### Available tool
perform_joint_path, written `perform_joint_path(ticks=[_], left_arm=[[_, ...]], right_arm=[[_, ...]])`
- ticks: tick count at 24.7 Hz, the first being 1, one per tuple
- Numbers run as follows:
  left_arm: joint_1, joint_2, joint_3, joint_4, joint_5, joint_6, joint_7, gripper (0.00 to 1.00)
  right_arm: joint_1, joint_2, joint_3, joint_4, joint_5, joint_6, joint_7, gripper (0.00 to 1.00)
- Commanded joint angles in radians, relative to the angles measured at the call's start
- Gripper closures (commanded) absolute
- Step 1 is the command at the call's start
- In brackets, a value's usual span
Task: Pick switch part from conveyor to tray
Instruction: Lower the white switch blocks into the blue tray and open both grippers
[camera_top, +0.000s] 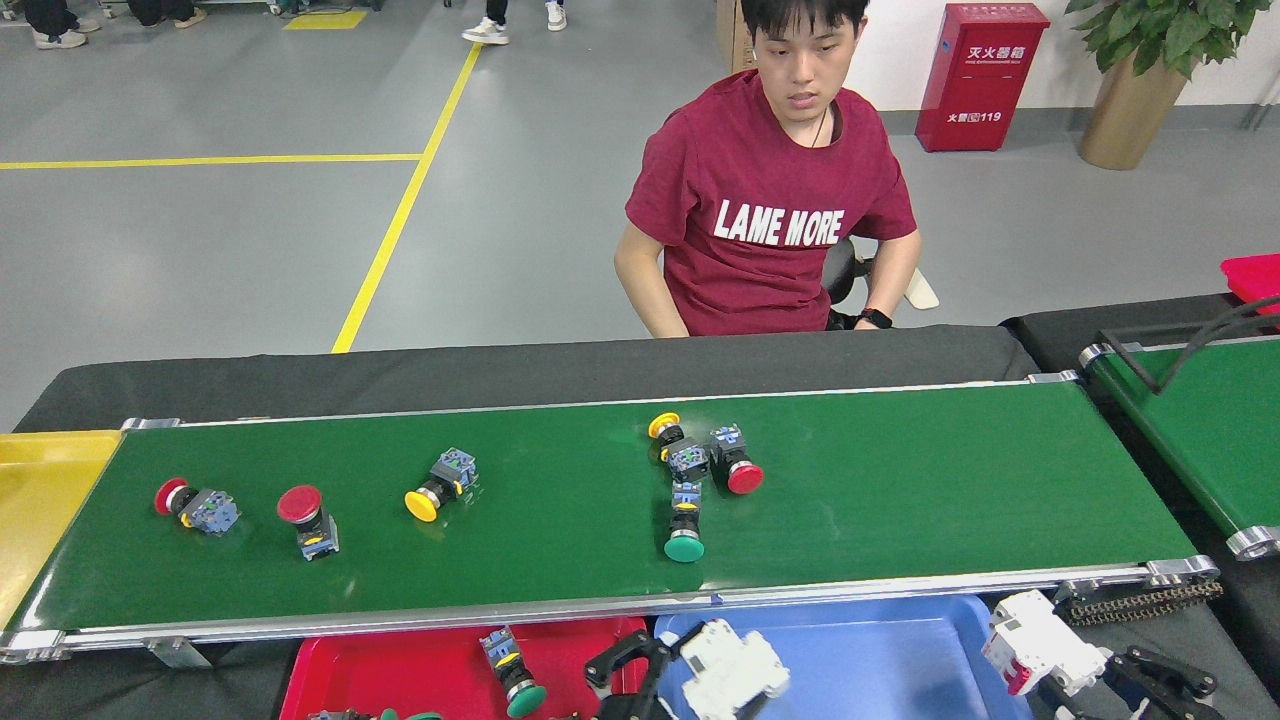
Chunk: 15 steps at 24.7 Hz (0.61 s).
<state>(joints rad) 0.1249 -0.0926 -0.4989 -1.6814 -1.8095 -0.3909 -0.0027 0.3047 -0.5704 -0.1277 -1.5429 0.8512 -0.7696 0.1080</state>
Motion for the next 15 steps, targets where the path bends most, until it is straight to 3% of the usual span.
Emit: perform_joint_path(ticks=[1,2,4,5,6,9,11,15], left_arm=[[-0.005,-0.007,-0.029,-0.015,0.001,0.084,-0.023,0.00],[-0.005,-0.007,-0.030,-0.014,0.006,0.086,-0.023,0.00],[-0.002,-0.007,-0.030,-0.017,0.007,0.087,-0.022,0.00],[-0.002,-0.007,-0.024,-0.018,0.007,0.092,-0.022,0.00],[-0.001,-0.006,-0.018,-0.024,0.009,0.093,-0.019,0.00],[0.033,-0.006,0.059,-0.086,0.010,0.107,-0.017,0.00],[0.055,-0.009,0.207,-0.100,0.022,0.141,0.001,0.00],[0.062,0.010,0.606,-0.096,0.058,0.144,0.021,0.00]], right_arm=[[-0.004,0.040,-0.004,-0.014,0.022,-0.016,-0.007,0.73],[-0.006,0.066,0.002,-0.017,0.037,-0.016,-0.004,0.66],[-0.009,0.103,0.011,-0.017,0.058,-0.016,-0.002,0.19],[-0.009,0.118,0.017,-0.017,0.062,-0.016,0.004,0.09],[-0.010,0.127,0.020,-0.019,0.062,-0.016,0.010,0.04],[-0.010,0.113,0.019,-0.037,0.054,-0.016,0.012,0.03],[-0.009,0.098,0.005,-0.046,0.039,-0.016,0.007,0.02],[-0.042,0.107,-0.107,-0.052,-0.070,-0.016,0.004,0.07]])
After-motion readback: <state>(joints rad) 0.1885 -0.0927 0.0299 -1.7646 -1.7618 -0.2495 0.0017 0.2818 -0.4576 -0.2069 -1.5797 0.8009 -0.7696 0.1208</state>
